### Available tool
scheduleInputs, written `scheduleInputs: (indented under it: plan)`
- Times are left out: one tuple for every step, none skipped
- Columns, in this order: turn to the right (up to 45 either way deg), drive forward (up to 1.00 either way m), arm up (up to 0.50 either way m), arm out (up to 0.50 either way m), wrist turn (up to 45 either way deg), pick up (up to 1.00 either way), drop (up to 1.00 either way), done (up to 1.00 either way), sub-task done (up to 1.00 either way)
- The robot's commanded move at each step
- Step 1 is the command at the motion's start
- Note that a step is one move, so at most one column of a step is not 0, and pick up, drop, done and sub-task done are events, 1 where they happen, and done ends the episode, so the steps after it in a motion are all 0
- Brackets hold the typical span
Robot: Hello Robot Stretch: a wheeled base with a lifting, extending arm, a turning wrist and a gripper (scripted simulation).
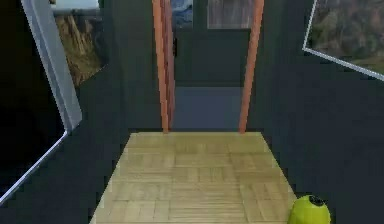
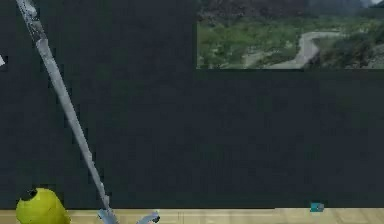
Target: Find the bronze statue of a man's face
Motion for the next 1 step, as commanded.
scheduleInputs:
  plan:
    - [45.0, 0.0, 0.0, 0.0, 0.0, 0.0, 0.0, 0.0, 0.0]
